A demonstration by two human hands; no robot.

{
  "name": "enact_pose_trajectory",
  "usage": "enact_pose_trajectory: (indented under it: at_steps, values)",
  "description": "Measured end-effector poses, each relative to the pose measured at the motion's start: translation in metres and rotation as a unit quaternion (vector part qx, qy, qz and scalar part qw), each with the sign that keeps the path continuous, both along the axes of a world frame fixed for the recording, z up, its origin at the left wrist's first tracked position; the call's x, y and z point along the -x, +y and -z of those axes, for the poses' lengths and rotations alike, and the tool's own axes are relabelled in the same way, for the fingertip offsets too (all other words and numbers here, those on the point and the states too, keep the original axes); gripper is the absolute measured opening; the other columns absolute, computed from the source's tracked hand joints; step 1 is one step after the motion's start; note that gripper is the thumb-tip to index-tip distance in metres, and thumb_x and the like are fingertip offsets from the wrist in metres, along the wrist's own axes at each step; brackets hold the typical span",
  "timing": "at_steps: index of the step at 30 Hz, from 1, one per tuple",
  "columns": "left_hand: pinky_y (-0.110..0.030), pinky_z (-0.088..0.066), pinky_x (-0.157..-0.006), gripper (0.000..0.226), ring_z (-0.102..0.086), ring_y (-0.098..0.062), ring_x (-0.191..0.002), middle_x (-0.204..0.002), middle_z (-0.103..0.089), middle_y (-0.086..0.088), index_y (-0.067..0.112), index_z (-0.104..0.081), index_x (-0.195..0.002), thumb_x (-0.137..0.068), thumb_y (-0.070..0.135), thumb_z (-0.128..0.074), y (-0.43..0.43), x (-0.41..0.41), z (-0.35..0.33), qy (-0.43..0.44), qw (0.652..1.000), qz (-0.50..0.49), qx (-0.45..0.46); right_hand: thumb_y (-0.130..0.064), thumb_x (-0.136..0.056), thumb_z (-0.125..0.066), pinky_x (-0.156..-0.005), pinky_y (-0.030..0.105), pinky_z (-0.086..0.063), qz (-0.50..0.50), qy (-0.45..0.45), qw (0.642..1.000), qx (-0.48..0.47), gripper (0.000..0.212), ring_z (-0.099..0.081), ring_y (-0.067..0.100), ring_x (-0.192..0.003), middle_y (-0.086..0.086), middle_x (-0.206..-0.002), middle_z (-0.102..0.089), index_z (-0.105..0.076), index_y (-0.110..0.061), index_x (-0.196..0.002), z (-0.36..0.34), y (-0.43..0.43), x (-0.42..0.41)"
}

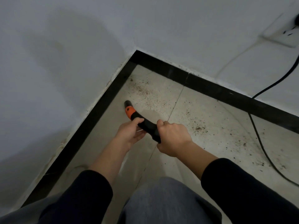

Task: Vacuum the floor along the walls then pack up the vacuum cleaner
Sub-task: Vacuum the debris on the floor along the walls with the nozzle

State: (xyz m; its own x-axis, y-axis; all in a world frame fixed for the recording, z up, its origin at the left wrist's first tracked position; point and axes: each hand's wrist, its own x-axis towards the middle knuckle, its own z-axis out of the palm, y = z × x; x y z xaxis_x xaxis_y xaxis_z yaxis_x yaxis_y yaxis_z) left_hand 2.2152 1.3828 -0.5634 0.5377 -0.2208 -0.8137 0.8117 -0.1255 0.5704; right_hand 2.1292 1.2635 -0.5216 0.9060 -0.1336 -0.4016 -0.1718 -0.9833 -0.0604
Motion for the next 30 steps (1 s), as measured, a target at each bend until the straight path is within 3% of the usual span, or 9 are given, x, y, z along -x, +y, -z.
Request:
enact_pose_trajectory:
  at_steps: [6, 14, 18, 24, 30]
  values:
    - [-0.029, -0.054, -0.079, 0.021, -0.068, -0.026, -0.093, -0.103, -0.068, -0.020, 0.004, -0.055, -0.110, -0.095, 0.017, -0.058, 0.000, -0.003, -0.001, 0.025, 0.998, 0.044, 0.046, -0.032, -0.086, -0.059, -0.057, 0.031, -0.035, 0.008, 0.015, 1.000, 0.010, 0.039, -0.044, 0.022, -0.066, 0.004, -0.101, -0.058, -0.042, -0.014, -0.115, -0.005, -0.009, 0.005]
    - [-0.025, -0.056, -0.065, 0.040, -0.074, -0.022, -0.082, -0.104, -0.070, -0.020, 0.005, -0.053, -0.126, -0.094, 0.028, -0.061, -0.005, -0.004, 0.010, 0.047, 0.995, 0.052, 0.070, -0.032, -0.085, -0.059, -0.055, 0.031, -0.035, 0.015, 0.017, 0.999, 0.029, 0.039, -0.042, 0.020, -0.063, 0.001, -0.096, -0.055, -0.042, -0.015, -0.115, 0.004, -0.015, 0.010]
    - [-0.022, -0.057, -0.059, 0.041, -0.074, -0.020, -0.080, -0.106, -0.069, -0.018, 0.007, -0.053, -0.125, -0.094, 0.032, -0.061, -0.011, 0.003, 0.019, 0.055, 0.994, 0.045, 0.089, -0.033, -0.086, -0.059, -0.054, 0.031, -0.035, 0.018, 0.026, 0.999, 0.035, 0.038, -0.043, 0.020, -0.063, 0.001, -0.095, -0.054, -0.041, -0.015, -0.114, 0.005, -0.021, 0.018]
    - [-0.027, -0.053, -0.076, 0.030, -0.068, -0.020, -0.096, -0.100, -0.070, -0.012, 0.008, -0.058, -0.111, -0.092, 0.031, -0.062, -0.015, 0.008, 0.026, 0.095, 0.986, 0.076, 0.118, -0.034, -0.087, -0.057, -0.055, 0.031, -0.035, 0.020, 0.041, 0.998, 0.042, 0.038, -0.033, 0.014, -0.053, -0.001, -0.091, -0.048, -0.039, -0.016, -0.116, 0.006, -0.030, 0.032]
    - [-0.026, -0.052, -0.077, 0.032, -0.064, -0.019, -0.098, -0.101, -0.066, -0.010, 0.004, -0.058, -0.111, -0.090, 0.027, -0.064, -0.024, 0.020, 0.031, 0.129, 0.980, 0.064, 0.138, -0.035, -0.086, -0.057, -0.057, 0.031, -0.034, 0.026, 0.050, 0.998, 0.036, 0.039, -0.040, 0.018, -0.062, -0.002, -0.093, -0.050, -0.040, -0.017, -0.116, 0.005, -0.039, 0.050]
